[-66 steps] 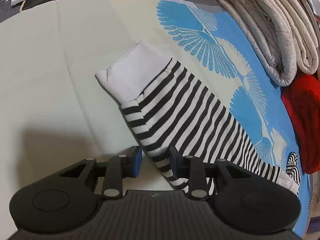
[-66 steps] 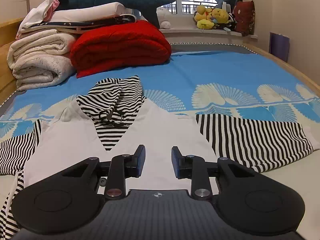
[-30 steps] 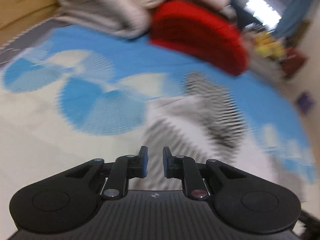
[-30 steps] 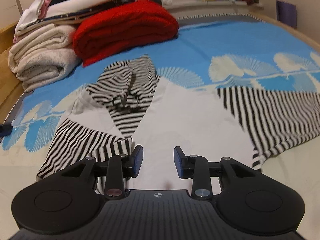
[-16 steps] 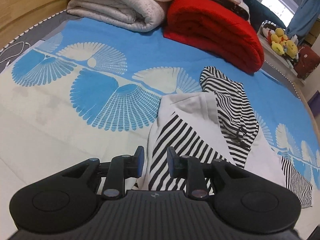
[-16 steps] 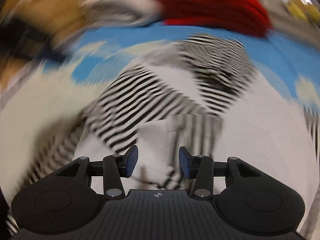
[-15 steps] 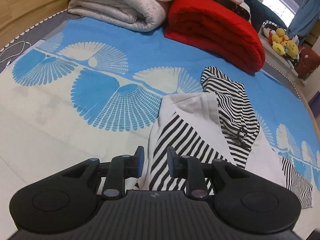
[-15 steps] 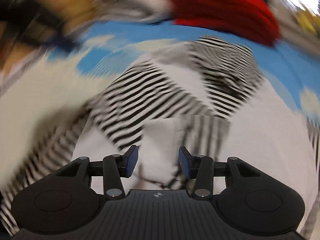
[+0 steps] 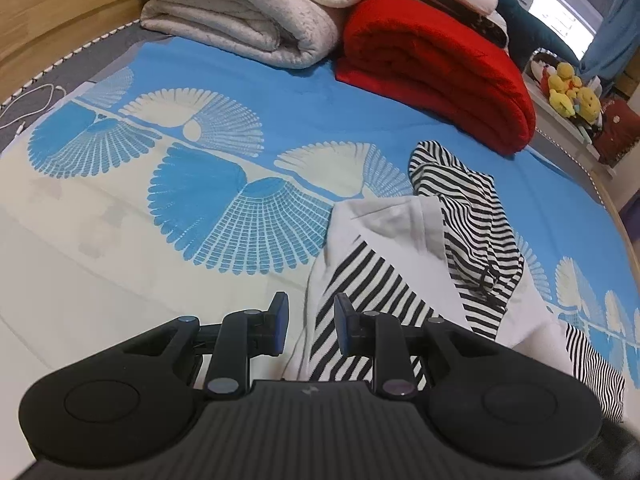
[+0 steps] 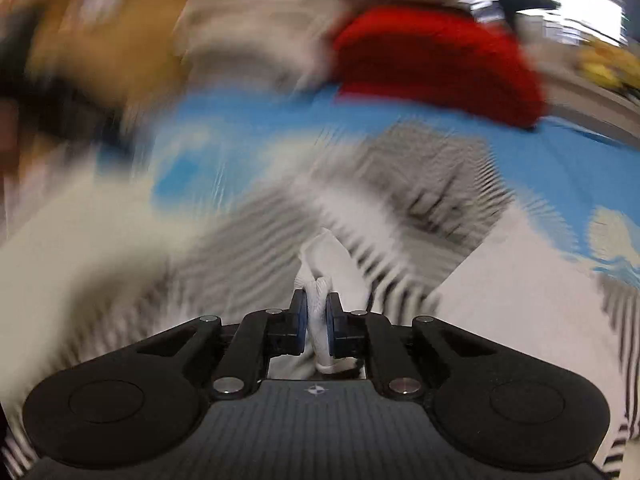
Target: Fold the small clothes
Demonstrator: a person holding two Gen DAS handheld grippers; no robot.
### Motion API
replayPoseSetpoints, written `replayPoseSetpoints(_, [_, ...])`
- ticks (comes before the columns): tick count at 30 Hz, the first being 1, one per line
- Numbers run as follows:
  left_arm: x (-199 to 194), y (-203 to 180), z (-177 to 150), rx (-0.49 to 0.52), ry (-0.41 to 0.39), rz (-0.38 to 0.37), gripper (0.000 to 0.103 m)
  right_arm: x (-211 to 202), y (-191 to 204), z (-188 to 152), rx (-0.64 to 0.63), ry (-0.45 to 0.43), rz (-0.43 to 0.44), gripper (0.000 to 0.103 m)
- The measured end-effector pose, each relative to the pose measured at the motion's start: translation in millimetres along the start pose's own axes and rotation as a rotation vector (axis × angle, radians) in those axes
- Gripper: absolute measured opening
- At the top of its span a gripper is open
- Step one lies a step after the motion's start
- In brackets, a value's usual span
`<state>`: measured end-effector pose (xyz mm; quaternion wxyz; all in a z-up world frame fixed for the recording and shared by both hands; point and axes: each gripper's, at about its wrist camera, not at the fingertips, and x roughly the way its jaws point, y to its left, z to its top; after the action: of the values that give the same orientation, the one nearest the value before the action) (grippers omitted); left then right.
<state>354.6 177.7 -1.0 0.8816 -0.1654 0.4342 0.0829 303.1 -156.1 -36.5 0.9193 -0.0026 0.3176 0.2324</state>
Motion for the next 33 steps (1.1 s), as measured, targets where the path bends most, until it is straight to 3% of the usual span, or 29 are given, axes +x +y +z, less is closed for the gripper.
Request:
replayPoseSetpoints(3, [1.2,-8.2,-3.8,0.031,0.0,-0.004,0.027,-28.5,-59.6,12.6,0.229,-0.123,-0.058,0.008])
replayPoseSetpoints(8, [8.2,-21.2,-10.1,0.069,0.024,-0.018,0.027,-53.8,-153.7,-1.5,0.585,-0.17,-0.244,0.008])
replayPoseSetpoints(10, [11.7,-25.6,-11.2,0.076,0.03,-0.018,0.027,-55.3,-172.9,-11.5,0.662,-0.126,-0.301,0.008])
replayPoseSetpoints(14, [20.3,-37.4,-14.3,0.09,0.05,-0.024,0.027,-32.8,-193.5,-34.7,0.763,0.123,-0.357,0.019])
replayPoseSetpoints(16, [23.8,-46.0,-17.1,0.107,0.06,-0.035,0.027,-28.9,-200.1,-42.8,0.824,0.165,-0.35,0.025])
replayPoseSetpoints(22, [41.0,-64.4,-31.7,0.153,0.105,-0.06,0.027,-22.5,-210.5,-44.3,0.876,0.16,-0.38,0.034])
replayPoseSetpoints(28, [83.2,-71.2,-59.2,0.187,0.232,-0.051,0.027,-4.3,-218.1,-50.4,0.901,0.266,-0.439,0.034])
replayPoseSetpoints(30, [96.6,-70.2,-71.2,0.193,0.285,-0.048,0.027,-8.3,-218.3,-47.7,0.893,0.247,-0.437,0.034])
replayPoseSetpoints(33, [103.9,-62.9,-79.0,0.189,0.302,-0.028,0.027,-13.5,-216.3,-40.5,0.85,0.214,-0.413,0.034])
